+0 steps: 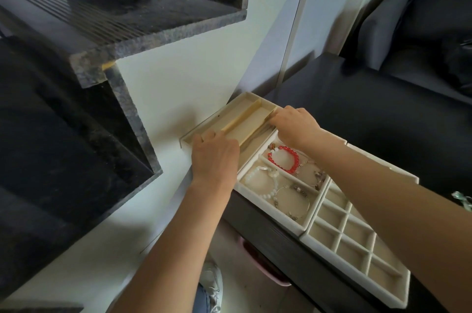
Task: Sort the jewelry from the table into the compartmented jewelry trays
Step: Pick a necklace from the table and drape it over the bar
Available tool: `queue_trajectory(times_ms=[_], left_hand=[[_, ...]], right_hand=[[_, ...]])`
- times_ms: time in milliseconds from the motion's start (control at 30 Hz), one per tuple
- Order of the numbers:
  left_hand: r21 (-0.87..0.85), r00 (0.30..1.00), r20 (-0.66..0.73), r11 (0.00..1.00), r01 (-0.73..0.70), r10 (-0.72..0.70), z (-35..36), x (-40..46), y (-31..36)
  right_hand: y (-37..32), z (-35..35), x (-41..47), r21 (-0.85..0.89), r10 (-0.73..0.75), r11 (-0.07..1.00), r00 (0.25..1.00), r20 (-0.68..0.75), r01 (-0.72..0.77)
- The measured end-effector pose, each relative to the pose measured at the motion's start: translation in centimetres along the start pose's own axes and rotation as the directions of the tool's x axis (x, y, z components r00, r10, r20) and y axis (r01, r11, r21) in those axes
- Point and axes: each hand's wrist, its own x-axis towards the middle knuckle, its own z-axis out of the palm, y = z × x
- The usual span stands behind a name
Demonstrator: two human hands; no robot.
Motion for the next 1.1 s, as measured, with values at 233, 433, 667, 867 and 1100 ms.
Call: queue_trajectory(times_ms=[233, 433, 667, 867, 1100], left_hand=[[-0.006, 0.998, -0.025, 0.998, -0.055, 0.055, 0.1, 0.0, -0.2], [0.000, 0.995, 0.001, 0.995, -0.105, 0.105, 0.7, 0.2, -0.6], [0.019, 0.996, 0.010, 0.996, -0.092, 0.092, 0.6, 0.1, -0.3], [-0.009, 0.993, 0.039, 0.994, -0.113, 0.113, 0.8, 0.1, -0.8], [-0.228, 0.973, 0.066, 0.953, -0.201, 0.221, 0.6, 0.0, -3.3]], right_hand=[[0.3, 0.2, -0.1, 0.044, -0.004, 0.999, 0.999, 0.045, 0.002], [0.5, 0.7, 0.3, 0.057, -0.008, 0.998, 0.998, 0.064, 0.005], [0.6, 0.5, 0.6, 0.090, 0.028, 0.995, 0.996, 0.086, -0.036], [0.6, 0.3, 0.3, 0.135, 0.043, 0.989, 0.993, 0.113, -0.058], [-1.2, -0.8, -1.6, 0.292, -0.022, 0.956, 0.990, 0.138, -0.019]])
